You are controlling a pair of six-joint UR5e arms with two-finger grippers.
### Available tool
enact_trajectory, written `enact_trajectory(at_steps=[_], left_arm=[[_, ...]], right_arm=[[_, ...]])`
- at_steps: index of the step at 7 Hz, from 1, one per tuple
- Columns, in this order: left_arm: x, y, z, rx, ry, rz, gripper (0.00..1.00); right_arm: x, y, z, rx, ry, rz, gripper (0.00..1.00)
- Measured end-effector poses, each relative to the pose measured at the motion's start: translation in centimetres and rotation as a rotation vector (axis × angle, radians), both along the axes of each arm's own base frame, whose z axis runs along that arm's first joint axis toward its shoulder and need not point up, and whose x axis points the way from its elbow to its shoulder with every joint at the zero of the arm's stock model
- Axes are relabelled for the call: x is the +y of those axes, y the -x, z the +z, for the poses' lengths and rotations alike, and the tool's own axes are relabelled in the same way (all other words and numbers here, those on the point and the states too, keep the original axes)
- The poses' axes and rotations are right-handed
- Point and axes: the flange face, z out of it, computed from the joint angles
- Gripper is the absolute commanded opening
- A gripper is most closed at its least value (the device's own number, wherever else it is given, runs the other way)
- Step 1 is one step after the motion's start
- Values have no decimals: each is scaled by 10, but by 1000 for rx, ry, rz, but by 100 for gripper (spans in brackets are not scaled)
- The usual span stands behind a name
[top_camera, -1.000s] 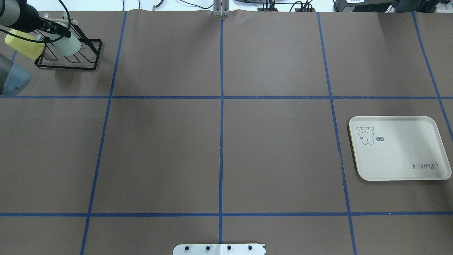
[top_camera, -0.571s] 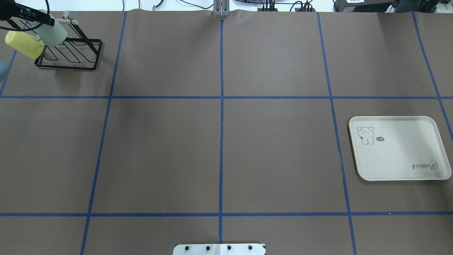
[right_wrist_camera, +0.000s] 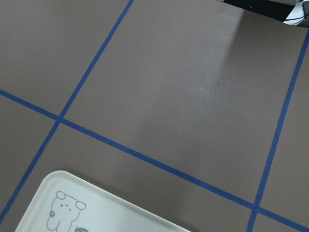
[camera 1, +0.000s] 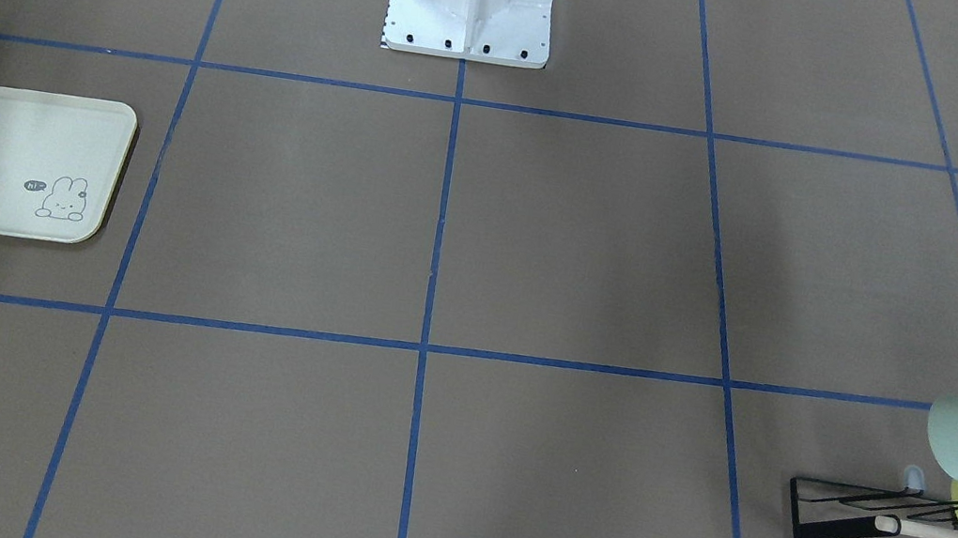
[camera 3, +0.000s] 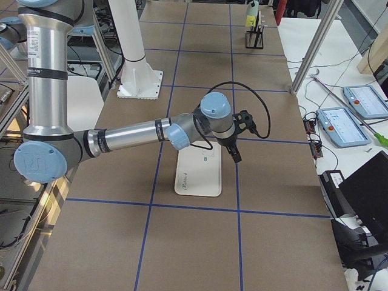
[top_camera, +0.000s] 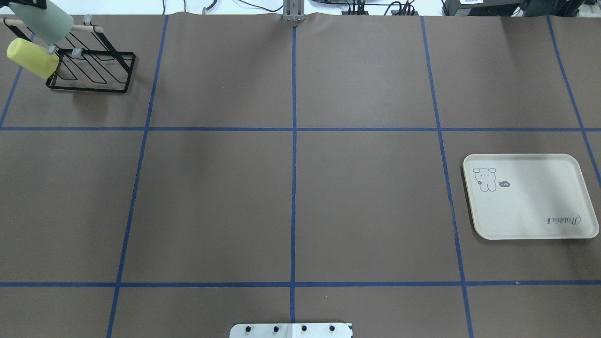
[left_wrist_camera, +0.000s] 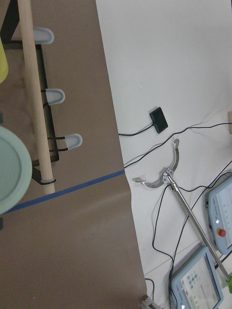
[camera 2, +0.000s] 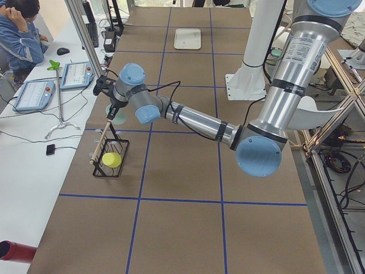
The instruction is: Left arm grabs green cup and hands to right arm on tray
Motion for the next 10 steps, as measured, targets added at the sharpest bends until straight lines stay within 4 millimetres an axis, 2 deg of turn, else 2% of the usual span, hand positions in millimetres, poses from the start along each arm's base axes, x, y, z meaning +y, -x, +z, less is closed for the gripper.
enact_trajectory(at_steps=[2, 4, 6, 8, 10], left_arm=[[17, -3, -36, 132, 64, -56, 10], [33, -30, -58, 277, 105, -60, 10], [54, -47, -82, 462, 119, -48, 10], [82, -67, -114, 627, 152, 2, 11], [114, -88, -152, 734, 195, 73, 11]], right_arm=[[-6, 19, -62, -111, 43, 56, 100], [-8, 54, -120, -278, 75, 114, 100], [-3, 83, -163, -450, 101, 131, 100], [-4, 111, -210, -570, 120, 136, 100], [12, 169, -245, -743, 98, 161, 100]])
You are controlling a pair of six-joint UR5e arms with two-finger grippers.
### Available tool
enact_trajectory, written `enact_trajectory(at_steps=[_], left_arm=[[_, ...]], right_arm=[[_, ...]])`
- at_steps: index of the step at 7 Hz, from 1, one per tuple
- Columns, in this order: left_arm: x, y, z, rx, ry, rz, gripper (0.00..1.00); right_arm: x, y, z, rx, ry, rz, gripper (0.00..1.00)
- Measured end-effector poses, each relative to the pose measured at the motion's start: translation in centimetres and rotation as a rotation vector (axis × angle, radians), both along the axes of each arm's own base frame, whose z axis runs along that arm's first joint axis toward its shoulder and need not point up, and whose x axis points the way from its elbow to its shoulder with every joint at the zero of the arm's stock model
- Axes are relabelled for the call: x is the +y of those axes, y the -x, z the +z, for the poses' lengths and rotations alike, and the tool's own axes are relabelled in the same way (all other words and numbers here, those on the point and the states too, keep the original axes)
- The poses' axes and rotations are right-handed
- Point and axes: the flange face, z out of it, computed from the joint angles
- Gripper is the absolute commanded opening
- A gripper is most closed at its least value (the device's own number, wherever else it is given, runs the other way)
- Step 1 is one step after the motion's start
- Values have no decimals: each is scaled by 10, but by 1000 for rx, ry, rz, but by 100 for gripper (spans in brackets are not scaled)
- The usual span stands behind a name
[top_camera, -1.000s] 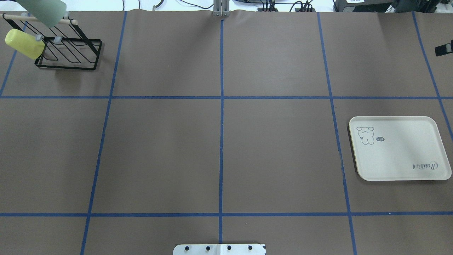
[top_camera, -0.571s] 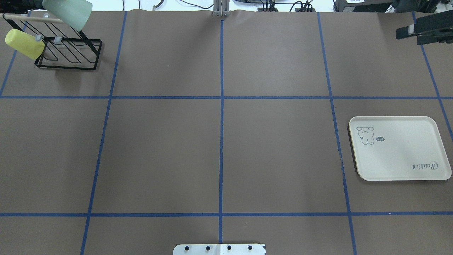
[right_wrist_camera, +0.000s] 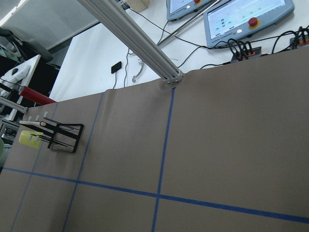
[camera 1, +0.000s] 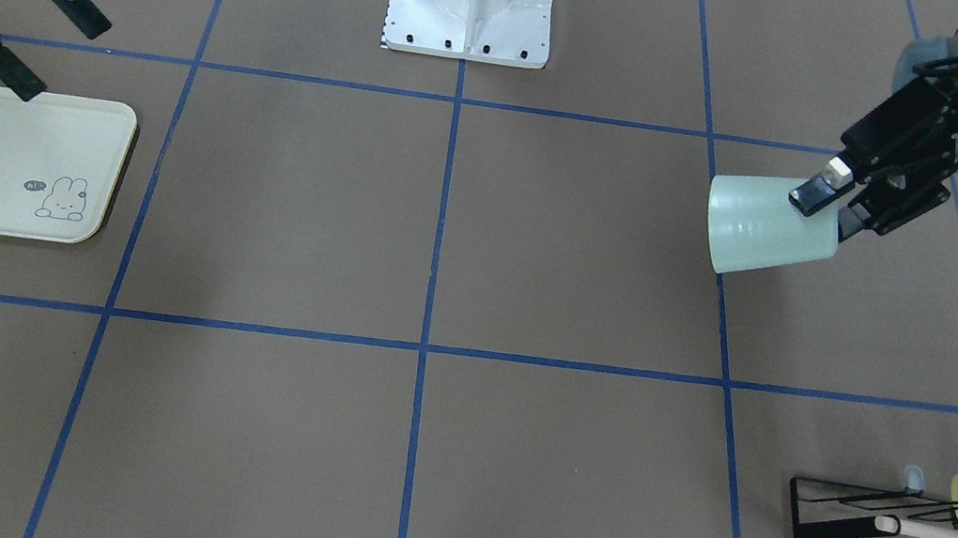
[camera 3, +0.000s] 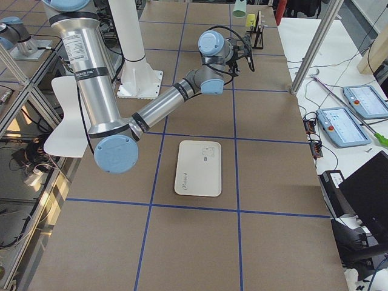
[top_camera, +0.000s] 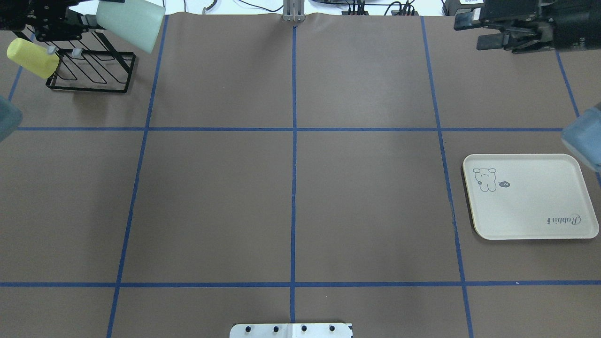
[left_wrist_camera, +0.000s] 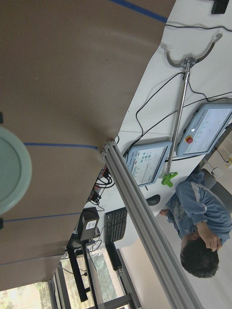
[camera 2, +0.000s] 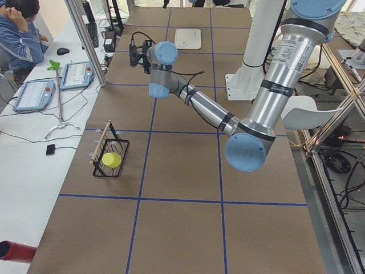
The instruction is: Left arm grabs green cup and hands to right arm on tray
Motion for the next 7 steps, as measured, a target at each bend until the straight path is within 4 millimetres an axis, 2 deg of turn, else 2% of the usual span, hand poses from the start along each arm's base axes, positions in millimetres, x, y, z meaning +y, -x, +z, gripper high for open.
enact_trajectory(at_steps=[1, 2, 4, 7], left_arm=[[16, -16, -21, 53, 9, 51, 11], [26, -26, -42, 105, 22, 88, 11], [37, -35, -80, 188, 47, 141, 11], [47, -50, -105, 229, 46, 190, 11]], right_arm=[[14, 26, -9, -105, -13, 11, 100], [28, 43, -16, -203, -21, 8, 100], [56, 71, -35, -404, -41, -10, 100], [97, 126, -70, -666, -52, -3, 100]])
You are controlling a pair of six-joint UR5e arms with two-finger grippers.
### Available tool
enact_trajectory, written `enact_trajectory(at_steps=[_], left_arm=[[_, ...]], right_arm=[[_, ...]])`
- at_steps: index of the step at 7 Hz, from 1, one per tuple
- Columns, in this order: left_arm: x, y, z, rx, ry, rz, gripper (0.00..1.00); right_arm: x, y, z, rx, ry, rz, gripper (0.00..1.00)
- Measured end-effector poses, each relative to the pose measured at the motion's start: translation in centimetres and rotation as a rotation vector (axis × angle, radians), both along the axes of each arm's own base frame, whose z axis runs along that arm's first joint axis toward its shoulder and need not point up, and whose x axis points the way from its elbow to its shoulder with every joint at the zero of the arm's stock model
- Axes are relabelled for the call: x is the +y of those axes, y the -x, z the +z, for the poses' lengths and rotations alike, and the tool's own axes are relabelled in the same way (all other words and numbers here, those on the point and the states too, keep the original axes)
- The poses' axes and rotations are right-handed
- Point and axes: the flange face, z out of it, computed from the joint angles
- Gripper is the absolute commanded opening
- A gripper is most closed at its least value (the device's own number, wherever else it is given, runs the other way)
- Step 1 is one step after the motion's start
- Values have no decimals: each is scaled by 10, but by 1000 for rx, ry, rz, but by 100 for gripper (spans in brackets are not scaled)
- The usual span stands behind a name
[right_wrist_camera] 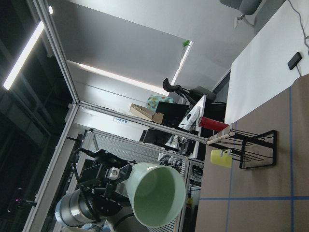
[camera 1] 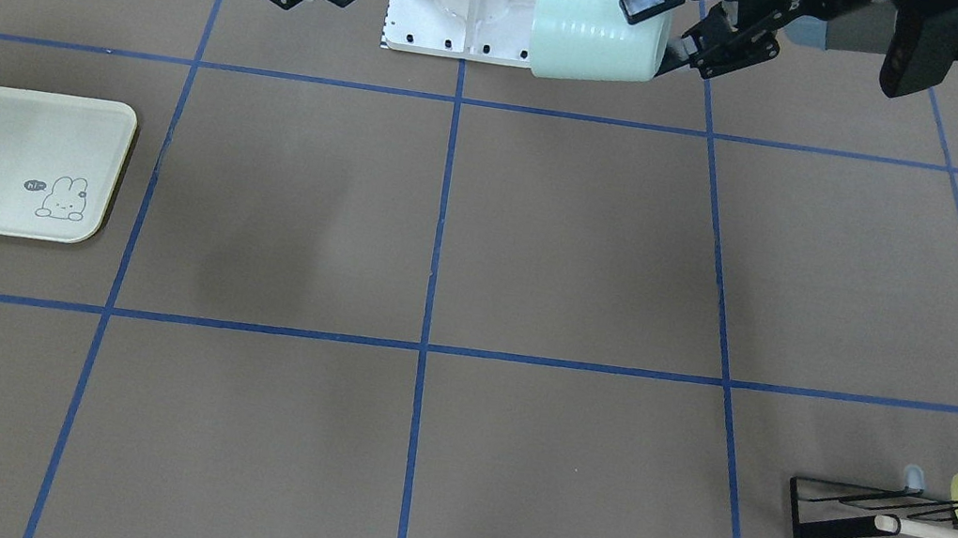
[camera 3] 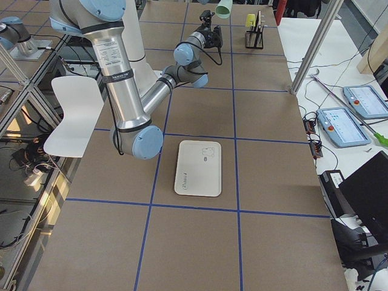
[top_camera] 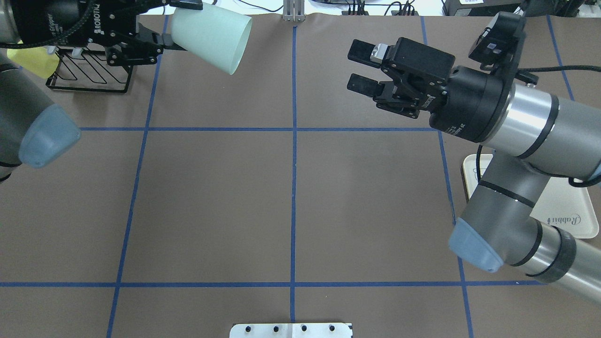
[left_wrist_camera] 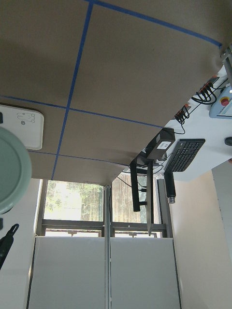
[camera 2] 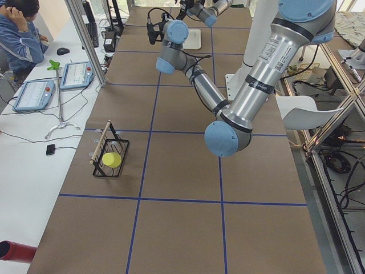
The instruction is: Left arm grabs green cup and hands to right arm on tray
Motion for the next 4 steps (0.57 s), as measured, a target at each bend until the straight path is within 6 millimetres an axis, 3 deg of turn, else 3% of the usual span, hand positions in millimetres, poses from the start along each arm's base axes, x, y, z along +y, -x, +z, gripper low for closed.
enact_trajectory(at_steps=[2, 4], left_arm=[[11, -11, -16, 27, -4, 39, 11], [19, -15, -21, 41, -4, 61, 11]], right_arm=[[16, 20, -13, -103, 8, -3, 100], [17, 29, -25, -135, 13, 1, 98]])
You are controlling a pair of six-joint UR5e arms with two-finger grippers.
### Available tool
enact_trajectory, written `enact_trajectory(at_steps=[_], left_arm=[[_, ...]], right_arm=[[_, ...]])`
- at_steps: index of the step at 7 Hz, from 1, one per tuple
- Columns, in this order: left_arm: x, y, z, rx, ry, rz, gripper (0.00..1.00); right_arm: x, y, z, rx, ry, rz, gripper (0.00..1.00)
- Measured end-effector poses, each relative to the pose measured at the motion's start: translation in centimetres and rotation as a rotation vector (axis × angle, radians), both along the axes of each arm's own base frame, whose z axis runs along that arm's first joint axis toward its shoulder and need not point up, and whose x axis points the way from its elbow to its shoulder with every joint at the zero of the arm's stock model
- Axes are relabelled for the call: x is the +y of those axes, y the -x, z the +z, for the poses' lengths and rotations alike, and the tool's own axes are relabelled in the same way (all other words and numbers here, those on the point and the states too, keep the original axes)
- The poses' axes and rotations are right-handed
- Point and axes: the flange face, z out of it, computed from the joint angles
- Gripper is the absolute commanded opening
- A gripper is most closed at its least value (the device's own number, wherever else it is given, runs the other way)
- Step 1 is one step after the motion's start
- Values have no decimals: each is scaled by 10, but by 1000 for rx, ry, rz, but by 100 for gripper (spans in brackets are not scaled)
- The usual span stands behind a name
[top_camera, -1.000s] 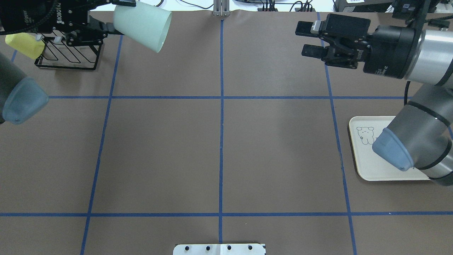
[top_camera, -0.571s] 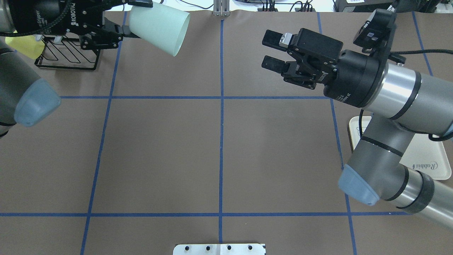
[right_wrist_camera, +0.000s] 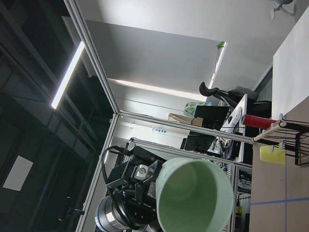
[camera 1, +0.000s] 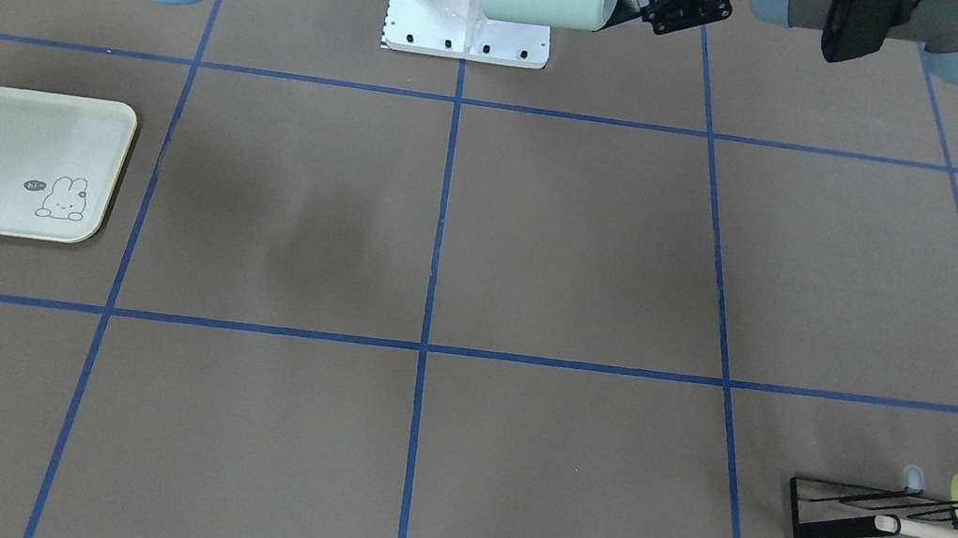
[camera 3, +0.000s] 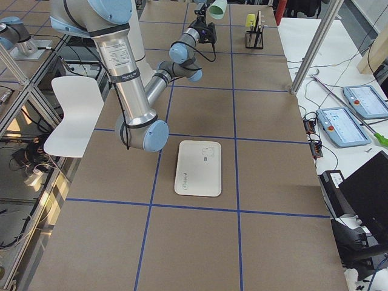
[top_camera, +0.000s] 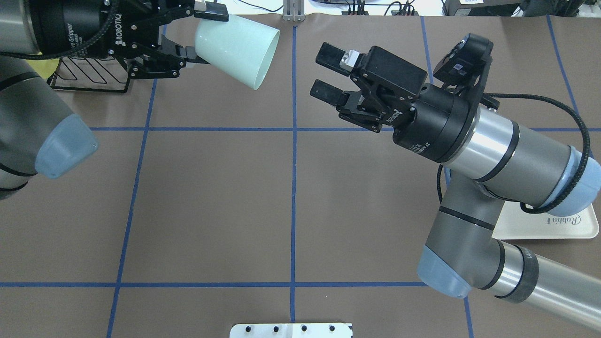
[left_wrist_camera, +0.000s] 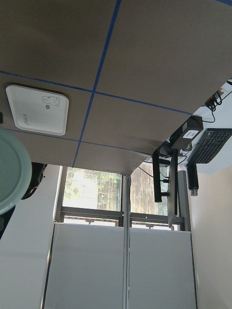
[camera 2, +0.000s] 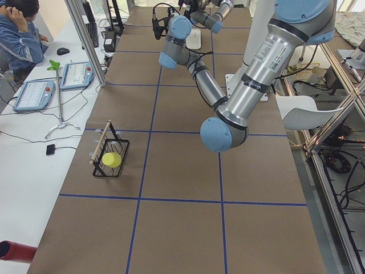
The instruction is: Left arm grabs green cup and hands to right arm on tray
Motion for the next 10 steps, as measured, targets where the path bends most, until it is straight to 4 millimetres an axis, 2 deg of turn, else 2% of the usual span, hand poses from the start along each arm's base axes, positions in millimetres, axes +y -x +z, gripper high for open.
enact_trajectory(at_steps=[3, 6, 10], left_arm=[[9, -3, -4, 15, 7, 25, 11], [11, -8, -3, 13, 10, 33, 11], [11, -10, -3, 11, 11, 37, 11]], right_arm=[[-3, 6, -10, 20, 22, 1, 97], [-5, 8, -25, 26, 46, -12, 96], [-4, 8, -44, -16, 63, -16, 82]])
